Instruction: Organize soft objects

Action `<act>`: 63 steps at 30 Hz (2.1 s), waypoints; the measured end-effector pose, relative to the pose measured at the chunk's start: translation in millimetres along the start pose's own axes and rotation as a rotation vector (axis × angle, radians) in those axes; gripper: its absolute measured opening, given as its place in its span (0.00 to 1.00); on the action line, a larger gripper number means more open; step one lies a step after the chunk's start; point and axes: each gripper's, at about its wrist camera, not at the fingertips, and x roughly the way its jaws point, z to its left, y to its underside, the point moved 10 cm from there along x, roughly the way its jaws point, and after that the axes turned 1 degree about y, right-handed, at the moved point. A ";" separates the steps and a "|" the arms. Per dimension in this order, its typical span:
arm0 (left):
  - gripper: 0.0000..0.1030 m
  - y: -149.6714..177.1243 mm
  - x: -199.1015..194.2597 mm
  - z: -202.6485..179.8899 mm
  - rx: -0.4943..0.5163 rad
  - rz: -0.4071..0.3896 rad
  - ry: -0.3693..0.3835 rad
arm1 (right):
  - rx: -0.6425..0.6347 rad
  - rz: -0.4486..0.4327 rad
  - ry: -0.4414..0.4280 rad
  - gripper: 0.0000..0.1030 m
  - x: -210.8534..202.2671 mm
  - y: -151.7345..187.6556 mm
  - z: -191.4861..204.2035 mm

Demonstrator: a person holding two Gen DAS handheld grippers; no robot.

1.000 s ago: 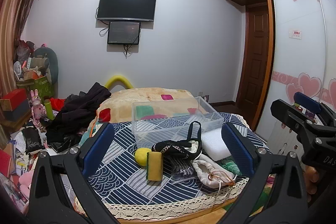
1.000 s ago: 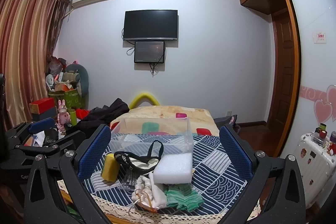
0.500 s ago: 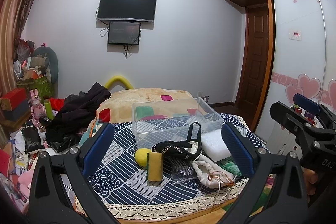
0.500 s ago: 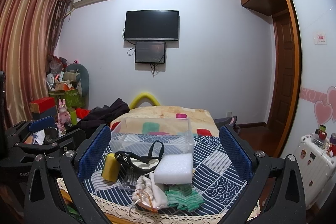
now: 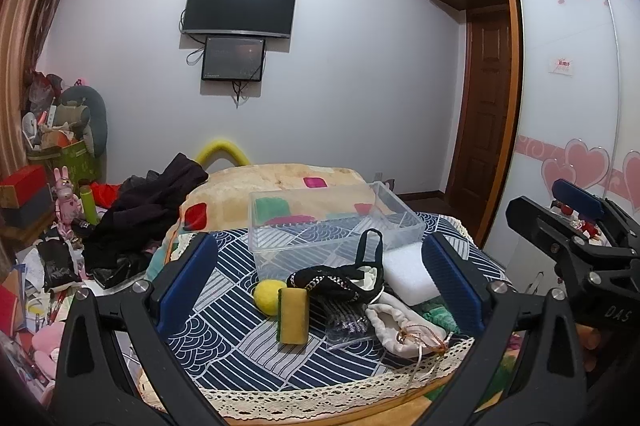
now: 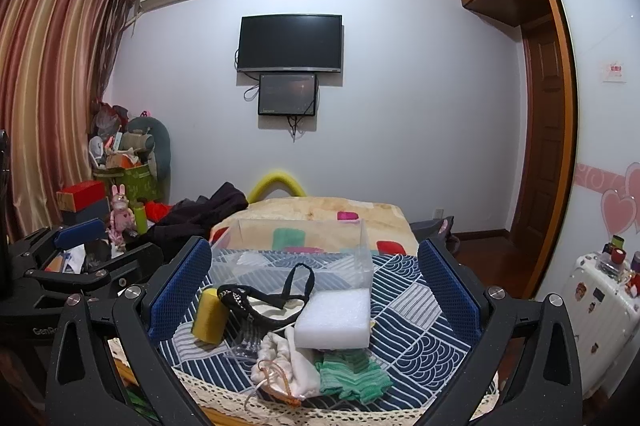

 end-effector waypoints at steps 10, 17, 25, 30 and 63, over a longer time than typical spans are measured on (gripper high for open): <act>1.00 20.4 32.1 31.0 -0.037 0.069 -0.046 | 0.018 0.086 0.005 1.00 27.8 22.5 -8.8; 0.86 42.4 59.8 53.7 -0.030 0.118 -0.097 | 0.033 0.180 0.006 1.00 51.6 47.0 -16.4; 0.70 70.5 92.3 75.5 -0.118 0.234 -0.071 | 0.045 0.276 0.003 1.00 69.5 74.7 -23.6; 0.70 78.7 97.4 56.7 -0.108 0.264 0.018 | 0.072 0.336 -0.007 1.00 82.0 89.1 -25.4; 0.29 37.4 78.0 45.5 -0.048 0.185 0.022 | 0.053 0.184 0.070 0.76 67.2 39.0 -42.6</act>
